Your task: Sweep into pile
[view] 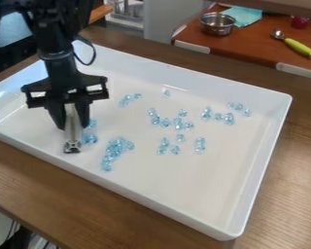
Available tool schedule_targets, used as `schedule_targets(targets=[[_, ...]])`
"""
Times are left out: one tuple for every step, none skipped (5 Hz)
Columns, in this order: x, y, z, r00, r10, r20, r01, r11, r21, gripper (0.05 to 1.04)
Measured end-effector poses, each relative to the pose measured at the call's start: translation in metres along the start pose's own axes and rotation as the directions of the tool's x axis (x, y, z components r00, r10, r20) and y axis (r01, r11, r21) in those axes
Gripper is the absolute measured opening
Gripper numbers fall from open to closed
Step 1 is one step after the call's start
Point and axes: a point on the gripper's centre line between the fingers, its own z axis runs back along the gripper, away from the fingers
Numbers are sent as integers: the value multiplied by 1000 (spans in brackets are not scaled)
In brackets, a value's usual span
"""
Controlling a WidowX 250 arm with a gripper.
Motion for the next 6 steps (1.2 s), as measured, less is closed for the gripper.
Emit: schedule_targets(targets=[[-5, -15, -1, 1000, -2, -9, 2, 1000, -8, 370], [-11, -31, -2, 1000, -16, -16, 15, 1000, -16, 370], [-22, -46, -3, 999, -11, -32, 10, 1000, -21, 370], [-23, -57, -4, 999, -7, -37, 6, 1000, -24, 370], [-26, -73, -4, 999, -1, -37, 0, 1000, -30, 370], [-25, -90, -6, 999, 12, -40, -13, 999, -32, 370]])
